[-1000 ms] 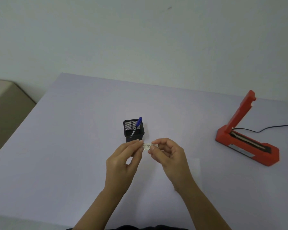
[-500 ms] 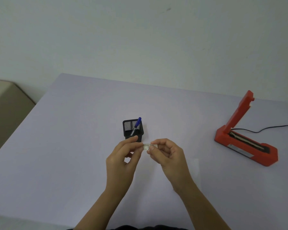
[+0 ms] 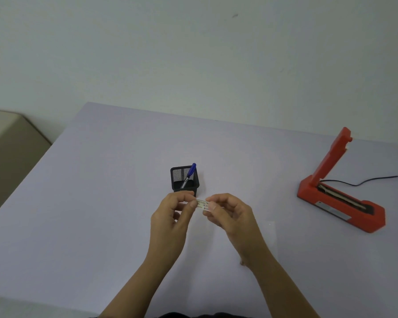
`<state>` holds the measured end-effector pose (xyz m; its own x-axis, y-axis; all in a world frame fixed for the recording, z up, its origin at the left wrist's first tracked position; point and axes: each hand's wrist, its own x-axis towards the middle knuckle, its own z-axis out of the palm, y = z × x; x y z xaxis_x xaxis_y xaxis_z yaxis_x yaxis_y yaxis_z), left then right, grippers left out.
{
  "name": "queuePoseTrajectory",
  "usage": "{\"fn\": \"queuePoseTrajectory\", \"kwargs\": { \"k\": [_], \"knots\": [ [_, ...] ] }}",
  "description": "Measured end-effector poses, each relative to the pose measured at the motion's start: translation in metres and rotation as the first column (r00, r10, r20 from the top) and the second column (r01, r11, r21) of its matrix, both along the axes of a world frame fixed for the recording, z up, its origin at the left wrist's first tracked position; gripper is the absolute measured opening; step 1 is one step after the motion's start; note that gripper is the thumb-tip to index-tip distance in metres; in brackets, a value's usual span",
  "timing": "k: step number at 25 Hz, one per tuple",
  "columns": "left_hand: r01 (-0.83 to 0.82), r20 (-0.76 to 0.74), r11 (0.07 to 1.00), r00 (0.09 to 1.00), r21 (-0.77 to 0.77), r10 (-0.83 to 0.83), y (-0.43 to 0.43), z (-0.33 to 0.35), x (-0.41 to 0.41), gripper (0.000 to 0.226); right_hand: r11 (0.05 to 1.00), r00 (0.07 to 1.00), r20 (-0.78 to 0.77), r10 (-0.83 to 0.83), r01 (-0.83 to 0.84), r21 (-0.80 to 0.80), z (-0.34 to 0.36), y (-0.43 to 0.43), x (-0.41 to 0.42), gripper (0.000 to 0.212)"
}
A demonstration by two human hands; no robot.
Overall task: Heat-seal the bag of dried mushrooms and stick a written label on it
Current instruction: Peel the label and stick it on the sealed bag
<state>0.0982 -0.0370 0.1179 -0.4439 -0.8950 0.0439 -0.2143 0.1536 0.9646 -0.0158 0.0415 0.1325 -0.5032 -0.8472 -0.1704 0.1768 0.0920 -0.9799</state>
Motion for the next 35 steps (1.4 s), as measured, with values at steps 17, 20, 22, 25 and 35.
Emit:
{"fn": "queuePoseTrajectory", "kwargs": {
  "k": [17, 20, 22, 25, 35],
  "knots": [
    [0.001, 0.113, 0.961, 0.993, -0.276, 0.032, -0.003, -0.009, 0.005, 0.009, 0.997, 0.973, -0.225, 0.052, -0.039, 0.063, -0.024, -0.010, -0.008, 0.013],
    [-0.100, 0.137, 0.976, 0.982, -0.193, 0.128, -0.014, -0.017, 0.012, 0.009, 0.993, 0.985, -0.173, 0.018, 0.002, 0.116, -0.045, -0.017, -0.016, 0.008],
    [-0.145, 0.210, 0.984, 0.964, -0.099, 0.163, -0.027, -0.030, 0.020, 0.008, 0.971, 0.984, -0.178, 0.011, 0.032, 0.236, -0.067, -0.024, -0.025, 0.002],
    [-0.178, 0.366, 0.981, 0.921, 0.083, 0.136, -0.041, -0.055, 0.032, 0.008, 0.885, 0.952, -0.274, 0.134, 0.009, 0.465, -0.108, -0.043, -0.035, 0.006],
    [-0.262, 0.412, 0.910, 0.904, 0.321, 0.115, -0.041, -0.074, 0.027, 0.009, 0.756, 0.825, -0.420, 0.378, -0.013, 0.655, -0.162, -0.095, -0.036, 0.022]
  ]
}}
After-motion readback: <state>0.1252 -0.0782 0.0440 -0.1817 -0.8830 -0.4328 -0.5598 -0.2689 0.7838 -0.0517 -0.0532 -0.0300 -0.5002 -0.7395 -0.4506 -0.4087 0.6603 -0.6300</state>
